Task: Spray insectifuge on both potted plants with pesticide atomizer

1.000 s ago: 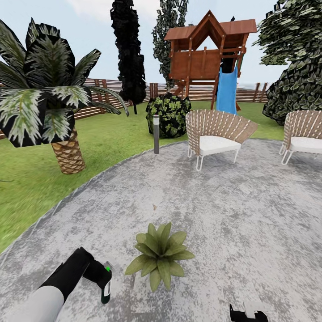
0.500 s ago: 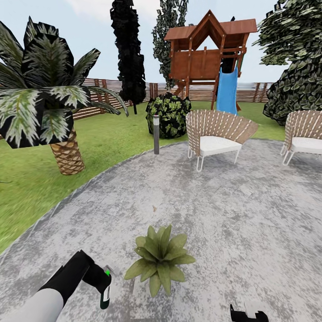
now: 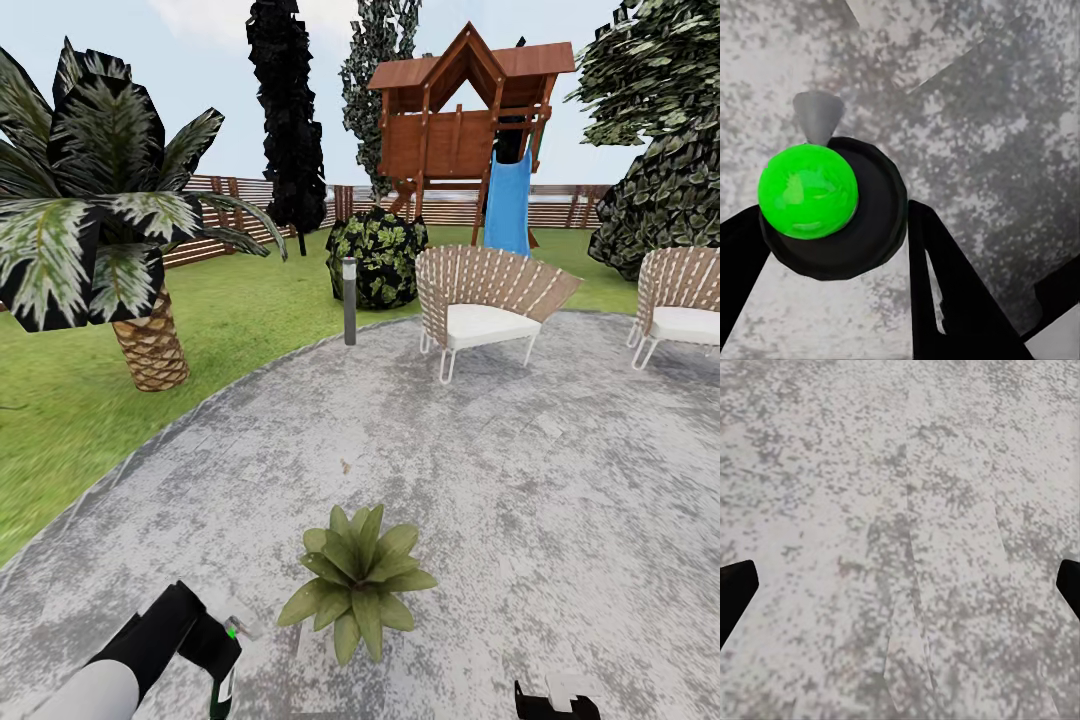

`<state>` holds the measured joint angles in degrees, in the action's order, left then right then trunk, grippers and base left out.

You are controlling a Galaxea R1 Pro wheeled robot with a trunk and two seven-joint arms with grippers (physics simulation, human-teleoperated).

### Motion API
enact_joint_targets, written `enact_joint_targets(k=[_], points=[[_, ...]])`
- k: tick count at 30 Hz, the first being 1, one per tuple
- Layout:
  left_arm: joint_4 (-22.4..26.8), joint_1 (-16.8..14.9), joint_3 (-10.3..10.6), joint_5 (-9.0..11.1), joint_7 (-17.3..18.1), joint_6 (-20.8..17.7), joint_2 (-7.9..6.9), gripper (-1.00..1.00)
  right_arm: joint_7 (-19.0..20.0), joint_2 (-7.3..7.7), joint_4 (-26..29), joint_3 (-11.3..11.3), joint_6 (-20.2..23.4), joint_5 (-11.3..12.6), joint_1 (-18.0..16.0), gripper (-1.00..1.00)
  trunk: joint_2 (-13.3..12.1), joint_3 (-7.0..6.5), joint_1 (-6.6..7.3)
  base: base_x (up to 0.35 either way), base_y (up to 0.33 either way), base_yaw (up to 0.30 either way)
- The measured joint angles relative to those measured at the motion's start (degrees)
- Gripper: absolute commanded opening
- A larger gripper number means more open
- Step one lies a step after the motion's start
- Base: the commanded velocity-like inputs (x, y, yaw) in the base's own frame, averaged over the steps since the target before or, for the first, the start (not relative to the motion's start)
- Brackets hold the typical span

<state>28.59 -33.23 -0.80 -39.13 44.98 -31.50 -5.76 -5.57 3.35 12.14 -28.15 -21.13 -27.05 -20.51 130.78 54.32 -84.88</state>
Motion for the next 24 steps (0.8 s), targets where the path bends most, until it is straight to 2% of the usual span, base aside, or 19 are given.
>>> enact_joint_targets(k=[3, 7, 13, 18, 24], points=[[0.29, -0.54, 0.22, 0.14, 0.38, -0.34, 1.22, -1.00, -0.04, 0.00, 0.01, 0.00, 0.00, -0.01, 0.00, 1.00, 0.00, 0.00, 0.00, 0.000, 0.000, 0.000], [0.22, -0.80, 0.51, -0.35, 0.45, -0.64, 1.55, -1.00, -0.05, 0.00, 0.00, 0.00, 0.00, -0.02, 0.00, 1.00, 0.00, 0.00, 0.00, 0.000, 0.000, 0.000], [-1.76, 0.45, 0.75, -0.85, 0.57, 1.11, -0.19, -1.00, -0.09, 0.00, -0.01, 0.00, 0.00, -0.03, 0.00, 1.00, 0.00, 0.00, 0.00, 0.000, 0.000, 0.000], [-5.31, 0.95, 0.73, -0.91, 0.30, 3.27, -0.17, -1.00, -0.09, -0.06, -0.01, 0.00, 0.00, -0.03, 0.00, 1.00, 0.00, 0.00, 0.00, 0.000, 0.000, 0.000], [-4.75, 0.51, 0.23, -0.78, 0.34, 3.37, -0.57, -1.00, -0.17, -0.07, 0.08, -0.08, 0.00, 0.13, 0.00, 1.00, 0.00, 0.00, 0.00, 0.000, 0.018, -0.008]])
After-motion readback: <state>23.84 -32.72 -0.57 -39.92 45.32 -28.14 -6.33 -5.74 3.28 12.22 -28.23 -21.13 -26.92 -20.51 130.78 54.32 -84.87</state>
